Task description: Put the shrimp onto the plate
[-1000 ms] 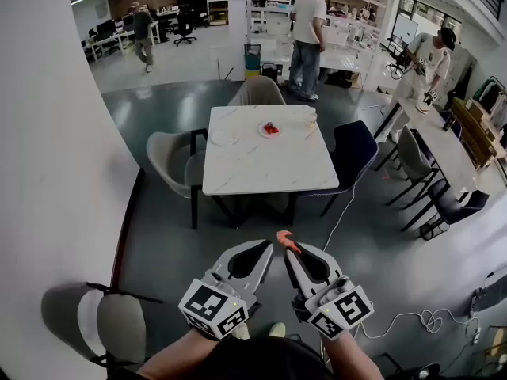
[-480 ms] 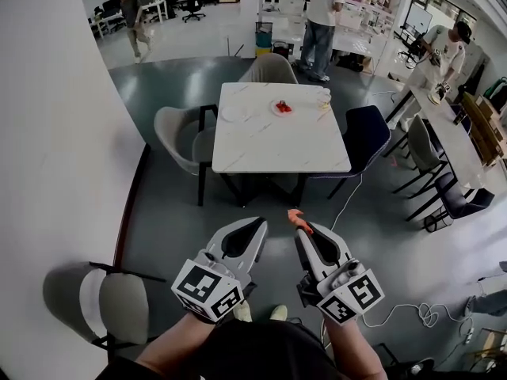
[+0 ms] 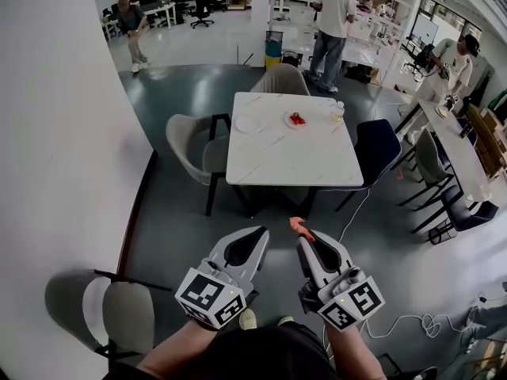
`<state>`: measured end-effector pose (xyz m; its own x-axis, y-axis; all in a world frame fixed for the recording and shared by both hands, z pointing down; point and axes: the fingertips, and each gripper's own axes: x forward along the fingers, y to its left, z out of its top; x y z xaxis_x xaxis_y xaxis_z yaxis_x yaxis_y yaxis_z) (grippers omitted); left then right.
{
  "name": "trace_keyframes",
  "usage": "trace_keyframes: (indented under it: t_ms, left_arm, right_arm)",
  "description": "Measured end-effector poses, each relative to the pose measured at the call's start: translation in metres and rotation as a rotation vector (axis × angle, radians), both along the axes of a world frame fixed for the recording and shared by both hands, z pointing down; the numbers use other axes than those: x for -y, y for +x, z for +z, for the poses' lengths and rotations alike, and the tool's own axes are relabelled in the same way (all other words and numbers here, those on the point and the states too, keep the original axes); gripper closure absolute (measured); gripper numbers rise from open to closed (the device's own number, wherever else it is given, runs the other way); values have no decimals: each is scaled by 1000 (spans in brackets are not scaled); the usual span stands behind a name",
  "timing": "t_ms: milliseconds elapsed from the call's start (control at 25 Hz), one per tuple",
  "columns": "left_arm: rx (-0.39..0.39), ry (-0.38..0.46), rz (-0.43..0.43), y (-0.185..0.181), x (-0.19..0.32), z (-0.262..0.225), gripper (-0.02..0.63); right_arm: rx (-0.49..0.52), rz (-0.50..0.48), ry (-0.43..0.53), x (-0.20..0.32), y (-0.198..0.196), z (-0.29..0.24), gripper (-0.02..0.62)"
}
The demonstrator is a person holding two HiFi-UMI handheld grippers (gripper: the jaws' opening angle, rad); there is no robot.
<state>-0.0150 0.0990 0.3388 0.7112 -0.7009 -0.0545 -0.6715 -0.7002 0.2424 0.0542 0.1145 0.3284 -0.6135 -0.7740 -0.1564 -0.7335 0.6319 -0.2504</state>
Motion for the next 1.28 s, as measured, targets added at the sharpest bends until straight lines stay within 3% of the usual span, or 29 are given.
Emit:
trace_keyframes:
  t_ms: [560, 1280]
  left_arm:
    - [4, -19, 8, -5, 42, 16, 597]
    - [44, -38, -98, 42, 227, 15, 597]
  right_arm:
    - [8, -6, -18, 42, -10, 13, 549]
    - [41, -127, -10, 240, 38, 9, 549]
